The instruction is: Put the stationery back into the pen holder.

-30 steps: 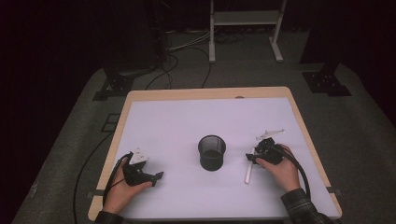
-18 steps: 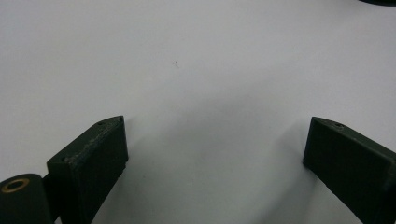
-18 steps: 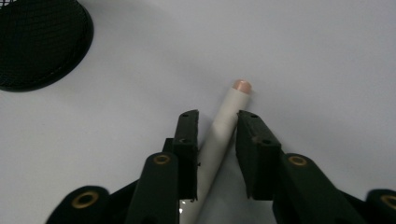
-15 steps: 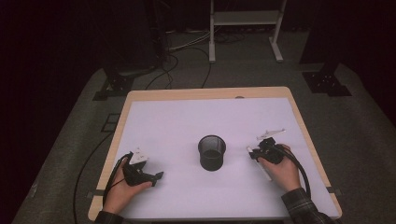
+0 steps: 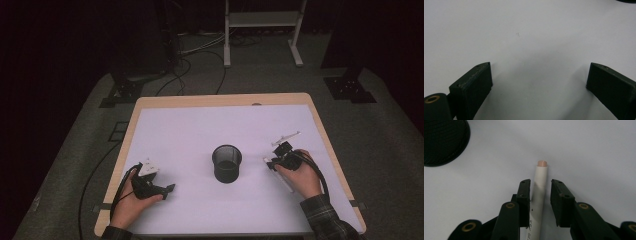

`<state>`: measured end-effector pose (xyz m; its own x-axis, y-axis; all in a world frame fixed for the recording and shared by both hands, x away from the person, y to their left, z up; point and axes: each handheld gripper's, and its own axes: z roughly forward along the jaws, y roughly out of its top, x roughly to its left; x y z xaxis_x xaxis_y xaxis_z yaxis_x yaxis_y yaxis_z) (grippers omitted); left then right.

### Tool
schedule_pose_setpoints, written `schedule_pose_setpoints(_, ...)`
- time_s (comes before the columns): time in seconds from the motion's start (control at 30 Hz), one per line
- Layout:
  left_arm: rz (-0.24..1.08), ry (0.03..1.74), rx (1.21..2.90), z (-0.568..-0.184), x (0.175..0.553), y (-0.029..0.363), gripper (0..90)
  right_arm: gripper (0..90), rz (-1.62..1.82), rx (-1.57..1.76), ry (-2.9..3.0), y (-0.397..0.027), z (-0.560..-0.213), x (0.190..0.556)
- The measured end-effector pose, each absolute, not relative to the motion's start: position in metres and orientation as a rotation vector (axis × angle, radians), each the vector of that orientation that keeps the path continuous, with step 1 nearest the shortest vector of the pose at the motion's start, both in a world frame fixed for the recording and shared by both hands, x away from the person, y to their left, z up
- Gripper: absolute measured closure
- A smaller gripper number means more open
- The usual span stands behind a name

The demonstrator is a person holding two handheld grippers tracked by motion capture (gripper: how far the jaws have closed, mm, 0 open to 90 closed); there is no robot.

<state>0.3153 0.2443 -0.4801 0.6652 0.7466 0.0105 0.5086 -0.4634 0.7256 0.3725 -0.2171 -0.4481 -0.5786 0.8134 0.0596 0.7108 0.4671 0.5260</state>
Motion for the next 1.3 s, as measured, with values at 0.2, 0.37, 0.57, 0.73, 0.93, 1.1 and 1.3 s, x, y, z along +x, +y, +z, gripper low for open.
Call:
schedule_pose_setpoints(0.2, 0.430, 0.962, 2.167, -0.480, 0.316, 0.244, 5.5, 69.7, 0.715, 1.324, 2.550, -0.210, -0.448, 0.384)
schedule_pose_setpoints(0.37, 0.431, 0.962, 2.167, -0.480, 0.316, 0.244, 5.5, 73.4, 0.671, 1.316, 2.572, -0.203, -0.449, 0.392)
schedule_pose_setpoints(0.57, 0.431, 0.962, 2.167, -0.480, 0.316, 0.244, 5.5, 75.8, 0.638, 1.314, 2.569, -0.199, -0.449, 0.393)
schedule_pose_setpoints(0.73, 0.429, 0.963, 2.166, -0.480, 0.315, 0.244, 5.5, 77.8, 0.638, 1.318, 2.566, -0.199, -0.449, 0.393)
schedule_pose_setpoints(0.93, 0.431, 0.962, 2.166, -0.480, 0.316, 0.244, 5.5, 77.9, 0.675, 1.320, 2.540, -0.202, -0.448, 0.391)
schedule_pose_setpoints(1.1, 0.430, 0.962, 2.167, -0.480, 0.316, 0.244, 5.5, 77.8, 0.796, 1.320, 2.506, -0.207, -0.437, 0.388)
schedule_pose_setpoints(1.3, 0.430, 0.962, 2.166, -0.480, 0.316, 0.244, 5.5, 77.9, 0.917, 1.300, 2.469, -0.211, -0.421, 0.381)
